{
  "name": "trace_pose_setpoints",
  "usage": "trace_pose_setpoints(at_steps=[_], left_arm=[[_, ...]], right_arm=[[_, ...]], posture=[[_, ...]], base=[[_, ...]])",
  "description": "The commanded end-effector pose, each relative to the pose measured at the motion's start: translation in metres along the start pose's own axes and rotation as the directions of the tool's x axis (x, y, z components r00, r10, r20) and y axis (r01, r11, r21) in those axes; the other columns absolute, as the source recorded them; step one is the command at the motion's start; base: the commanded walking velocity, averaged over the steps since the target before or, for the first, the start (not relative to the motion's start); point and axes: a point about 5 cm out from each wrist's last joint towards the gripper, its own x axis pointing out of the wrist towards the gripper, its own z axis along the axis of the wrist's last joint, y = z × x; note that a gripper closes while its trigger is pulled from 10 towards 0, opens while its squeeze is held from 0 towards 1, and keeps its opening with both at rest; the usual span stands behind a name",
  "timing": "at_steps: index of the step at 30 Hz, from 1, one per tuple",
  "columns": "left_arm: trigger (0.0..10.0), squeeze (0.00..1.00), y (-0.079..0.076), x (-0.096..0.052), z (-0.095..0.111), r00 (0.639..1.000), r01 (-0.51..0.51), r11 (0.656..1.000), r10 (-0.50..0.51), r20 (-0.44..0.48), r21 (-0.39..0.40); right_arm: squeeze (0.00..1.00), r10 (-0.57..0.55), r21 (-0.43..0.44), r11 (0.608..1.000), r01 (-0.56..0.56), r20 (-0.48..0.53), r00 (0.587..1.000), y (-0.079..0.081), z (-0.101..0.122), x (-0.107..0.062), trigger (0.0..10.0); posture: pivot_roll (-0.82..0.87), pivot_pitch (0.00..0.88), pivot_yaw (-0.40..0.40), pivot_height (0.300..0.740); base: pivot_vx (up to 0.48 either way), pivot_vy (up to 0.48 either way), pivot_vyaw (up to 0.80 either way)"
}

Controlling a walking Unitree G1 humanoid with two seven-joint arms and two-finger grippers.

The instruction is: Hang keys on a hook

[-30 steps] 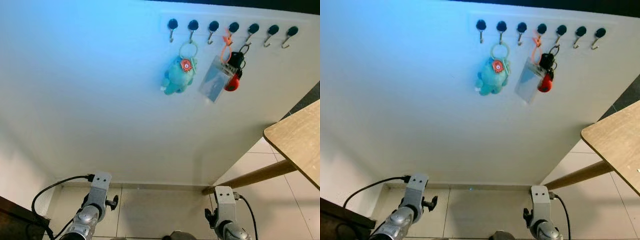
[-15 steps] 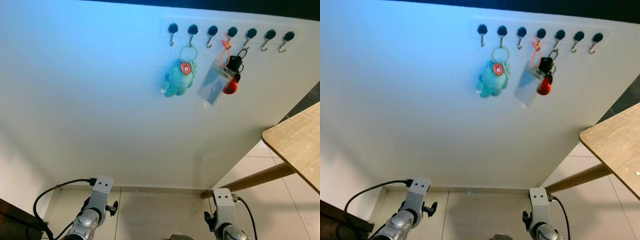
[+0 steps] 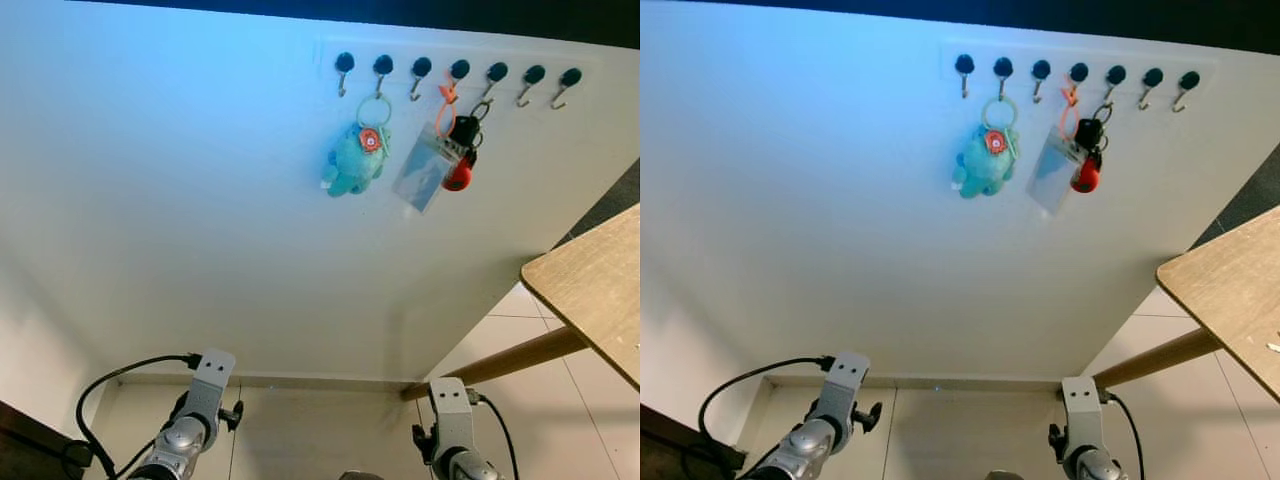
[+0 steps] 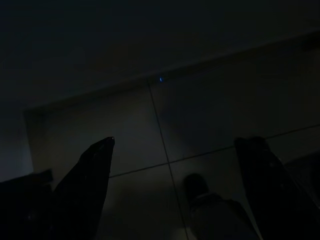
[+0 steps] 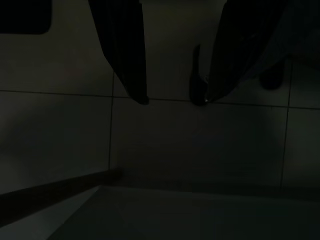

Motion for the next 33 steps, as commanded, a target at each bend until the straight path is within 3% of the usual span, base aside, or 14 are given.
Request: trace_pose_setpoints(at_steps=[1, 6, 20, 30, 33], left_arm=[[10.0, 0.0, -0.004, 0.0, -0.002, 1.0, 0.009, 1.0, -0.009, -0.014, 0.006], [10.0, 0.0, -0.005, 0.001, 0.001, 1.0, 0.025, 1.0, -0.025, -0.001, 0.004], [10.0, 0.0, -0.01, 0.002, 0.001, 0.999, 0.046, 0.998, -0.046, -0.01, 0.03], [10.0, 0.0, -0.01, 0.001, -0.002, 0.999, 0.048, 0.998, -0.047, -0.022, 0.046], [10.0, 0.0, -0.004, 0.0, -0.005, 1.0, 0.023, 0.999, -0.023, -0.021, 0.021]], right_arm=[[0.0, -0.024, 0.011, 1.0, 0.024, -0.006, 1.0, -0.006, -0.002, -0.001, 10.0], [0.0, -0.063, -0.015, 0.998, 0.063, -0.008, 0.998, -0.012, -0.001, -0.002, 10.0], [0.0, -0.109, 0.035, 0.994, 0.108, 0.01, 0.994, -0.027, 0.002, -0.003, 10.0], [0.0, -0.1, 0.038, 0.994, 0.1, 0.008, 0.995, -0.026, 0.001, -0.004, 10.0], [0.0, -0.073, 0.024, 0.997, 0.073, -0.009, 0.997, -0.019, -0.003, -0.003, 10.0]], posture=[[0.04, 0.026, -0.038, 0.74], [0.03, 0.031, -0.03, 0.74], [0.01, 0.031, -0.012, 0.74], [0.01, 0.021, -0.035, 0.74], [0.02, 0.008, -0.055, 0.74]], base=[[0.0, 0.0, 0.0], [0.0, 0.0, 0.0], [0.0, 0.0, 0.0], [0.0, 0.0, 0.0], [0.0, 0.0, 0.0]])
